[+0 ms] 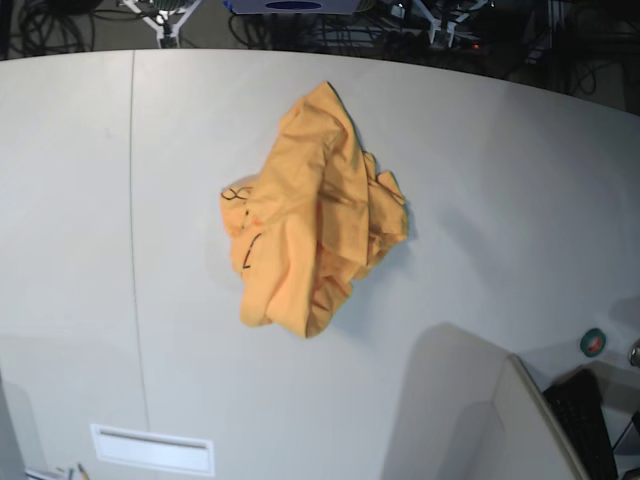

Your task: Layout the t-shirt on the table in an organized manner, then fold the t-shirt properly

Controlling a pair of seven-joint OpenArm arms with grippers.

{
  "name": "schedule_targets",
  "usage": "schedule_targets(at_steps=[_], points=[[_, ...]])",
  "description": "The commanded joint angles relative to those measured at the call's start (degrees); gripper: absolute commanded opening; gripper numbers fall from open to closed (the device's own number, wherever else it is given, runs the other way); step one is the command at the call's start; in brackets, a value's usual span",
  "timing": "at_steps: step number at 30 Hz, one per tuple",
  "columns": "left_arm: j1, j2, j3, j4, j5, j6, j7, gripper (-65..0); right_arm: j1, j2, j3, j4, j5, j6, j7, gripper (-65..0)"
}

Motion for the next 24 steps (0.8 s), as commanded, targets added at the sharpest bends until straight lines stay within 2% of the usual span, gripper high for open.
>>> schedule_targets(at_steps=[1, 5, 9, 13, 20, 24], points=[[0.5, -0.4, 0.3, -0.1, 0.1, 0.4, -0.2, -65.0, -0.4, 0.3, 0.1, 0.1, 0.1, -0.3, 0.1, -65.0], [1.7, -0.4, 0.3, 2.0, 0.2, 0.4, -0.3, -65.0, -2.1, 0.3, 0.1, 0.6, 0.1, -0.3, -3.7, -65.0], [10.8, -1.3, -0.1, 15.2, -0.2, 0.4, -0.3, -65.0, -8.3, 0.3, 0.1, 6.2, 0.1, -0.3, -5.0, -65.0], [19.1, -2.4, -0.3, 26.8, -0.3, 0.4, 0.0, -65.0, -17.9, 0.4, 0.4, 20.0, 0.1, -0.4, -11.4, -65.0], [30.9, -7.8, 0.1, 40.7, -0.3, 0.3, -0.2, -65.0, -33.6, 1.5, 0.6, 48.6, 0.3, -0.5, -20.5, -65.0], [39.8, -11.7, -0.3, 55.9, -0.3, 0.3, -0.2, -65.0, -38.9, 1.6, 1.0, 62.3, 0.3, -0.5, -25.4, -65.0]])
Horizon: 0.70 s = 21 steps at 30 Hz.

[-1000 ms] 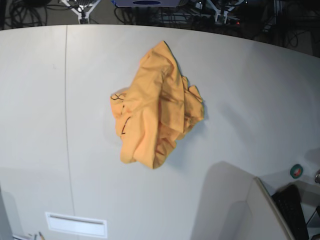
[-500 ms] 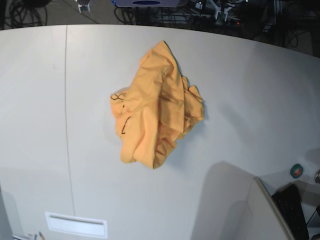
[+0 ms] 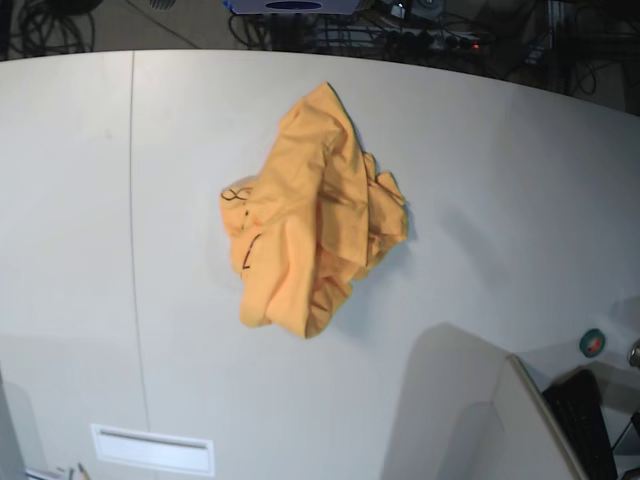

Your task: Layout the t-shirt on the table in an organized manner, then fold the t-shirt properly

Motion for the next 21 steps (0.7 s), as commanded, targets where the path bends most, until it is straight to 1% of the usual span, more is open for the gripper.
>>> schedule_targets(at_steps=[1, 4, 6, 8, 10, 12, 14, 17, 19, 21], points=[[2.6, -1.8, -0.2, 4.5, -0.3, 0.4, -1.3, -65.0, -1.8, 0.2, 1.4, 3.8, 0.2, -0.1, -0.2, -65.0], [8.3, -4.3, -0.3, 15.7, -0.4, 0.4, -1.3, -65.0, -4.9, 0.2, 3.4, 14.7, 0.2, -0.1, -4.4, -65.0], [11.6, -5.4, -0.4, 22.7, -2.3, 0.4, -1.3, -65.0, -7.1, 0.3, 3.2, 23.9, 0.2, -0.1, -7.8, -65.0], [13.9, -6.9, -0.3, 28.6, -7.3, 0.4, -1.3, -65.0, -8.4, 0.3, 2.4, 33.2, 0.3, -0.1, -11.1, -65.0], [14.9, -8.5, -0.3, 33.0, -12.8, 0.4, -1.3, -65.0, -8.2, 0.3, -0.4, 39.5, 0.3, -0.1, -13.4, -65.0], [13.9, -9.7, -0.4, 35.3, -17.2, 0.4, -1.1, -65.0, -4.9, 0.3, -3.7, 40.9, 0.3, -0.1, -13.1, -65.0], [11.1, -9.8, -0.4, 36.0, -20.8, 0.4, -0.2, -65.0, -0.8, 0.2, -7.3, 40.5, 0.3, -0.1, -12.8, -65.0], [6.9, -9.8, -0.4, 36.2, -27.5, 0.4, 6.9, -65.0, 2.8, -0.1, -14.3, 40.5, 0.3, -0.1, -12.3, -65.0], [4.3, -9.6, -2.1, 35.8, -33.2, 0.4, 12.0, -65.0, 5.4, -0.1, -18.5, 40.3, 0.2, -0.1, -10.4, -65.0], [2.6, -9.5, -3.4, 35.6, -36.7, 0.3, 15.0, -65.0, 8.3, -0.1, -21.5, 40.2, 0.1, -0.1, -10.2, -65.0]])
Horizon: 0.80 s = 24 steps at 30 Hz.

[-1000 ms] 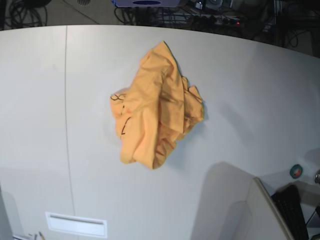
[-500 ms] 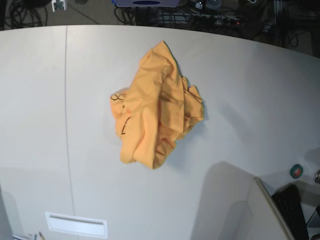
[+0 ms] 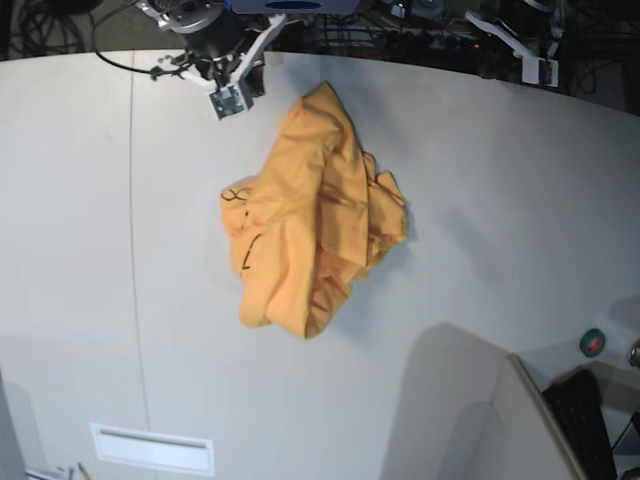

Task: Layout the t-shirt on the table in an organized manner, then fold the t-shirt properly
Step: 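Lower the right gripper onto the shirt and pinch a fabric edge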

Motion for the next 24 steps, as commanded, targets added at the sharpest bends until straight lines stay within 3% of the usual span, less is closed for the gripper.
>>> schedule_targets(at_steps=[1, 2, 5, 8, 10, 12, 14, 18, 24], points=[[-0.2, -0.6, -0.9, 0.7, -0.9, 0.0, -1.0, -65.0, 1.4, -0.1, -1.4, 0.9, 0.1, -0.1, 1.7, -65.0], [-0.8, -0.6, -1.2, 0.9, -1.2, 0.0, -0.9, -65.0, 2.6, -0.1, -2.4, 0.9, 0.1, -0.1, 1.7, -62.0], [-2.9, -0.6, -1.2, 1.0, -1.2, 0.0, -0.9, -65.0, 4.9, 0.1, -4.8, 0.9, 0.0, -0.1, 2.1, -39.5], [-5.2, -0.4, -0.9, 0.6, -1.2, 0.0, -0.7, -45.4, 7.8, -0.1, -5.7, 0.5, -0.1, -0.1, 5.4, -39.9], [-6.5, 0.0, -1.2, 0.6, -1.2, 0.0, -0.7, -36.5, 9.7, -0.8, -5.7, -1.4, -0.1, -0.8, 6.6, -40.1], [-8.3, 0.3, -1.3, 0.6, -1.2, 0.0, -0.7, -29.8, 12.5, -2.6, -5.8, -3.9, -0.1, -5.9, 6.4, -39.5], [-10.1, 0.3, -1.1, 0.5, -1.3, 0.0, -0.5, -27.3, 14.8, -3.0, -5.8, -6.4, -0.1, -10.3, 6.7, -38.0], [-13.0, 0.3, -1.3, 0.1, -1.3, 0.0, -0.5, -27.5, 19.4, -4.0, -9.4, -10.5, -0.1, -17.4, 6.5, -37.8], [-17.0, 0.1, -1.3, -6.1, -1.1, 0.0, -0.5, -27.5, 24.7, -3.9, -20.1, -16.5, -0.1, -29.3, 6.4, -37.5]])
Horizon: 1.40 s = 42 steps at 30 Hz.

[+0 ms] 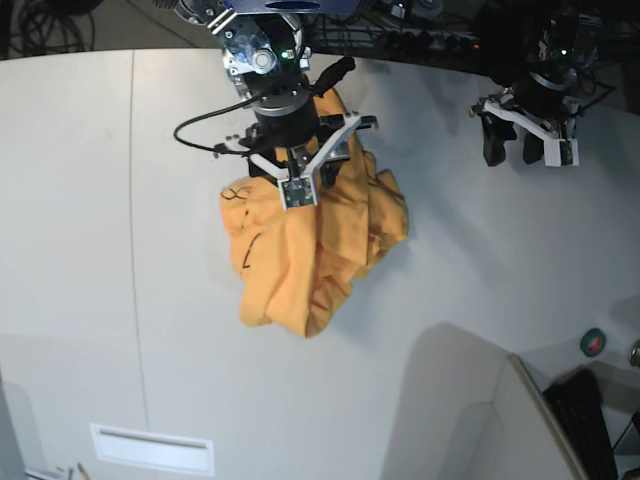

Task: Layout the t-shirt on the table in an organized manner, then fold the t-shirt properly
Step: 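Lower the right gripper onto the shirt and pinch a fabric edge, then drag the pinched fabric with the right gripper to spread the shirt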

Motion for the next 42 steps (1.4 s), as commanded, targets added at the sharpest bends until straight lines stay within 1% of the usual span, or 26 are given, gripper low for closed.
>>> schedule_targets(at_steps=[1, 3, 5, 7, 8, 9, 11, 13, 16, 19, 21, 25, 26, 27, 28, 29, 31, 32, 33, 34, 35, 37, 38, 39, 42], points=[[0.1, -0.6, -0.3, 0.2, 0.0, -0.3, -1.0, -27.5, 1.2, -0.8, -0.8, -0.1, -1.7, -1.9, 1.4, -37.5], [-0.1, -0.6, -0.3, -0.4, 0.2, -0.3, -1.0, -27.5, 2.8, -0.8, 0.6, -3.1, -1.4, -3.8, -0.5, -37.2], [-0.2, -0.6, -0.3, -0.4, 0.2, -0.3, -1.0, -27.5, 4.3, -1.0, 0.8, -5.6, -1.4, -3.8, -1.5, -35.7], [-1.6, -0.6, 0.4, -0.4, 0.3, -0.3, -1.0, -27.5, 4.7, -0.8, 1.0, -6.7, -1.4, -3.7, -1.5, -36.8], [-2.3, -0.6, 0.5, -0.5, 0.3, -0.3, -1.0, -27.5, 4.4, -0.8, 1.1, -6.4, -1.4, -3.7, -1.5, -40.5], [-2.7, -0.6, 0.5, -0.5, 0.3, -0.3, -1.0, -27.5, 4.3, -0.6, 1.2, -5.8, -1.4, -3.7, -1.5, -46.4], [-3.0, -0.6, 0.5, -0.2, 0.3, -0.3, -1.0, -27.6, 3.4, 2.3, 2.2, -3.1, -1.3, -3.7, -1.5, -65.0], [-3.0, -0.5, 0.5, -0.1, 0.3, -0.3, -1.0, -27.6, 2.0, 3.8, 3.9, 0.4, -1.3, -3.7, -1.5, -65.0], [-3.0, -0.5, 0.5, -0.4, 0.3, -0.3, -1.0, -27.6, -0.3, 5.4, 10.8, 5.9, -1.3, -3.6, -1.5, -65.0], [-2.8, -0.6, 0.3, -0.5, 0.3, -0.3, -1.0, -27.6, -0.4, 5.9, 16.8, 6.5, -1.3, -3.4, -1.5, -65.0], [-2.7, -0.6, -0.1, -0.6, 0.3, -0.3, -1.0, -27.6, -0.3, 5.7, 20.7, 5.0, -1.3, -1.0, -1.5, -65.0], [-2.9, -0.6, -0.3, -3.0, 0.3, -0.3, -1.0, -27.8, 0.6, 5.4, 29.0, 4.3, -1.3, 8.2, -1.5, -65.0], [-2.9, -0.6, -0.3, -3.6, 0.3, -0.3, -1.0, -27.8, 0.6, 5.4, 31.3, 4.5, -1.3, 10.3, -1.5, -65.0], [-2.9, -0.6, -0.3, -4.1, 0.3, -0.3, -1.0, -27.8, 0.5, 5.4, 33.4, 4.9, -1.3, 11.7, -1.6, -65.0], [-2.9, -0.6, -0.3, -4.5, 0.3, -0.3, -1.0, -27.8, 0.2, 5.4, 34.9, 6.0, -1.3, 12.9, -1.7, -58.1], [-2.8, -0.7, -0.3, -4.8, 0.3, -0.3, -1.0, -27.8, -0.4, 5.4, 35.8, 7.5, -1.3, 14.2, -3.0, -49.7], [-2.6, -0.7, -0.3, -5.4, 0.3, -0.3, -1.2, -27.8, -3.0, 5.5, 35.8, 12.0, -1.3, 18.0, -7.0, -33.0], [-2.6, -0.7, -0.3, -5.4, 0.3, -0.3, -1.2, -27.8, -4.7, 5.4, 35.4, 14.2, -1.3, 19.7, -8.0, -26.9], [-2.6, -0.7, -0.3, -5.4, 0.3, -0.3, -1.2, -27.8, -6.7, 5.4, 33.8, 16.3, -1.6, 21.6, -8.2, -23.0], [-2.6, -0.7, -0.3, -5.3, 0.3, -0.3, -1.2, -27.8, -8.6, 5.5, 31.7, 17.6, -1.6, 23.0, -7.7, -22.7], [-2.8, -0.6, -0.3, -5.1, 0.3, -0.3, -1.2, -27.6, -10.1, 5.8, 29.4, 18.3, -1.7, 24.0, -6.8, -23.7], [-2.9, -0.6, -0.3, -4.9, 0.3, -0.3, -1.2, -26.8, -11.7, 6.1, 25.0, 18.2, -1.9, 24.5, -5.0, -25.1], [-2.9, -0.6, -0.3, -4.8, 0.3, -0.3, -1.2, -26.7, -11.7, 6.8, 23.2, 17.8, -2.5, 24.5, -4.6, -25.1], [-3.0, -0.6, -0.3, -4.8, 0.3, -0.3, -1.2, -26.5, -11.7, 7.1, 20.2, 16.9, -3.8, 24.4, -4.6, -25.1], [-3.0, -0.6, -0.3, -4.8, 0.3, -0.3, -1.2, -26.5, -8.9, 6.8, 12.2, 12.3, -11.1, 24.4, -4.5, -23.4]])
